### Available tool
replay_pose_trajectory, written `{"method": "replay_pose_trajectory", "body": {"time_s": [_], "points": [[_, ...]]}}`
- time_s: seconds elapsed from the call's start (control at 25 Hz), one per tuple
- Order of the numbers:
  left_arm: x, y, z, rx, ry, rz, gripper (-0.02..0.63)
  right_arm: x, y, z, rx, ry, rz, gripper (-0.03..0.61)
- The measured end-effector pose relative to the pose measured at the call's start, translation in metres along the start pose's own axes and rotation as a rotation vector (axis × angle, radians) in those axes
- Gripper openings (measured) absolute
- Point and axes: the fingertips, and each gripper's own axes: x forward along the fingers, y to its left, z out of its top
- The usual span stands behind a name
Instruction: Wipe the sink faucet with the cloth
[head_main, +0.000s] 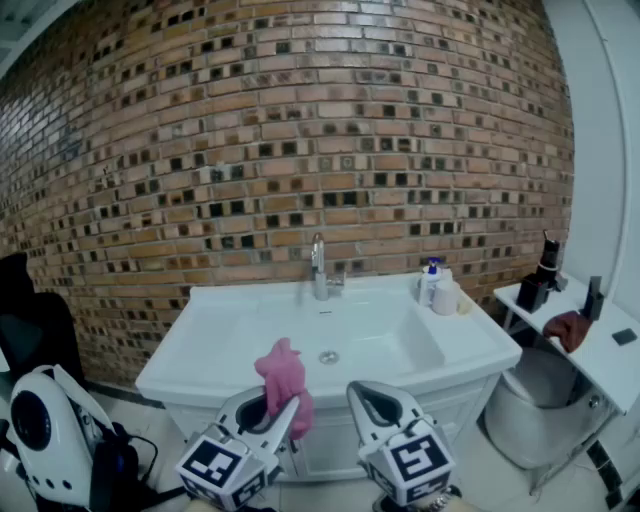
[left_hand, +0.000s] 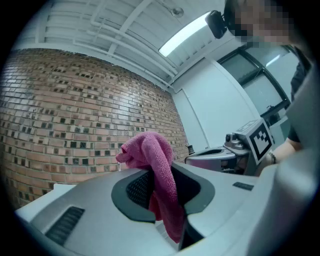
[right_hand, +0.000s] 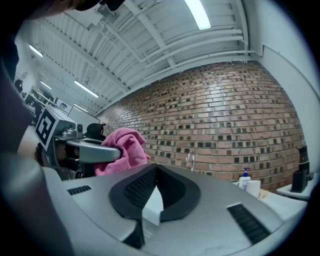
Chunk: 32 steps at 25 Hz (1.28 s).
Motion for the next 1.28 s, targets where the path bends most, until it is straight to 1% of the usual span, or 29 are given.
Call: {"method": "replay_pose_trajectory", "body": {"time_s": [0.12,0.28,0.52,0.6,0.68,0.88,1.08,1.2,1.28], "points": [[0.024,0.017,0.000,0.014,0.000,-0.003,0.084,0.021,-0.016,-0.001,-0.026,0.000,0.005,0.011],[0.062,0.044,-0.003,0.026,-0.002,-0.009,0.084,0.056,-0.040,-0.003,-0.028,-0.001,0.011,0.012],[0.112,0.076,-0.022,0.025,0.027,-0.017,0.084,0.104,-0.066,-0.021,-0.013,0.026,0.033,0.012],[0.123,0.085,-0.032,0.037,0.037,-0.024,0.084,0.117,-0.072,-0.027,-0.013,0.037,0.045,0.011],[0.131,0.093,-0.038,0.031,0.049,-0.029,0.084,0.130,-0.078,-0.029,-0.012,0.047,0.058,0.012],[0.153,0.116,-0.040,-0.001,0.074,-0.026,0.084,0.160,-0.091,-0.022,-0.019,0.065,0.107,0.012],[0.176,0.136,-0.046,-0.030,0.068,-0.076,0.084,0.186,-0.106,-0.021,-0.008,0.076,0.157,0.012],[0.190,0.149,-0.048,-0.014,0.070,-0.095,0.086,0.199,-0.114,-0.017,0.006,0.059,0.203,0.014],[0.199,0.157,-0.051,0.021,0.070,-0.105,0.086,0.207,-0.121,-0.015,-0.001,0.049,0.221,0.028]]}}
